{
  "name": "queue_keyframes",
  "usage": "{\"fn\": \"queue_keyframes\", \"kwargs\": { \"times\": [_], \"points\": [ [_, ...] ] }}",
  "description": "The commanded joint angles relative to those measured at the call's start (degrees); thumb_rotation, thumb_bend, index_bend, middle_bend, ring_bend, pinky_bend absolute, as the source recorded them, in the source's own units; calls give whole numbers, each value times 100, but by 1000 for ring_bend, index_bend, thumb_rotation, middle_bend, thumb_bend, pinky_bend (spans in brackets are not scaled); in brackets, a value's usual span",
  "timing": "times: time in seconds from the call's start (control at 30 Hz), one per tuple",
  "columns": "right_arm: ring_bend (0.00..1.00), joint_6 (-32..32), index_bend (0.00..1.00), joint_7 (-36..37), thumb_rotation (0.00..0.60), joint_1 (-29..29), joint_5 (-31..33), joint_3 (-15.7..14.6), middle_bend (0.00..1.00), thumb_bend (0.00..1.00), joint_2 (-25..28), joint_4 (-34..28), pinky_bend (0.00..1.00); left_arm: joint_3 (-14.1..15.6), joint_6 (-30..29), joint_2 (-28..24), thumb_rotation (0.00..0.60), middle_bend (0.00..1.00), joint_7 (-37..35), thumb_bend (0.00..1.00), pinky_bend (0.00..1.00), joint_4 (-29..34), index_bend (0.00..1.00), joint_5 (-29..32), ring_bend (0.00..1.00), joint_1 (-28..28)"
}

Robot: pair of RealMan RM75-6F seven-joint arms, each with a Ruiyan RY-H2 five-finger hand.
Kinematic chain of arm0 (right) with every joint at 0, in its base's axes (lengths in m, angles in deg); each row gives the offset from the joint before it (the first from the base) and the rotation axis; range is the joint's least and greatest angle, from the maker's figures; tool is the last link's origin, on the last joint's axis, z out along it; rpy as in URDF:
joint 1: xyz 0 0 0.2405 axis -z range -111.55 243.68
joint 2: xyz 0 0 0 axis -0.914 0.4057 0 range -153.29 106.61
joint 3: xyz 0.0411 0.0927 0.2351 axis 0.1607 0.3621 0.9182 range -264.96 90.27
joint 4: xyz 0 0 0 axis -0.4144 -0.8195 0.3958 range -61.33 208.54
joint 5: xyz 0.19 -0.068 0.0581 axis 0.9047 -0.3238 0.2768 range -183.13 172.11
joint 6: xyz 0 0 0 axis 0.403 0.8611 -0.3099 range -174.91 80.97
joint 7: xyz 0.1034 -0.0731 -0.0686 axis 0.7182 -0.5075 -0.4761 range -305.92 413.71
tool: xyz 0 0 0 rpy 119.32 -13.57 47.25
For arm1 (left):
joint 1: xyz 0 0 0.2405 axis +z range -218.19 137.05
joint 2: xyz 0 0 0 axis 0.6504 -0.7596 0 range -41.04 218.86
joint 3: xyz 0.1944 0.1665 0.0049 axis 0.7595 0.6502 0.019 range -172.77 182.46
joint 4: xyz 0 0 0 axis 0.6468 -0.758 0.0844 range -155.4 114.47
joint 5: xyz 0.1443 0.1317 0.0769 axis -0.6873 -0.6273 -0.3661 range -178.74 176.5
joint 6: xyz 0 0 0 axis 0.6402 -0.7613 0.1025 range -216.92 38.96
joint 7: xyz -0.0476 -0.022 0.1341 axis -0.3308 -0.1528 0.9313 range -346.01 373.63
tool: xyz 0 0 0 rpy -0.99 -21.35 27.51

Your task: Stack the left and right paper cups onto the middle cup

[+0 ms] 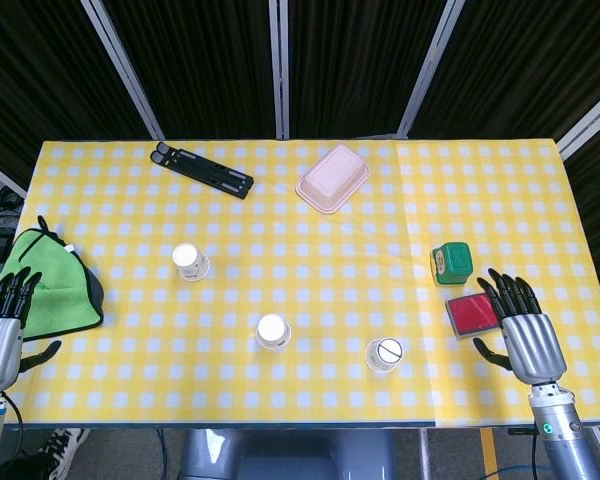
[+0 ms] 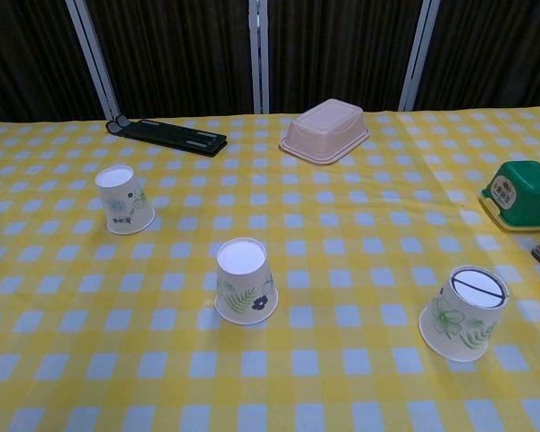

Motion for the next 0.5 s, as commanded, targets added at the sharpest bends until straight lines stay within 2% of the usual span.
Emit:
{"fn": "queue_keyframes", "kwargs": {
  "times": [0.03, 0.5],
  "points": [
    [0, 9, 33, -5, 600, -1, 4, -4, 0, 137, 0, 2, 0, -5, 5, -3, 600, 0, -2, 0, 0, 1, 0, 14, 0, 1],
    [0, 42, 33, -25, 600, -4, 56, 7, 0, 137, 3, -9, 0, -34, 67, -11, 600, 0, -19, 0, 0, 1, 0, 45, 0, -41]
  ]
}}
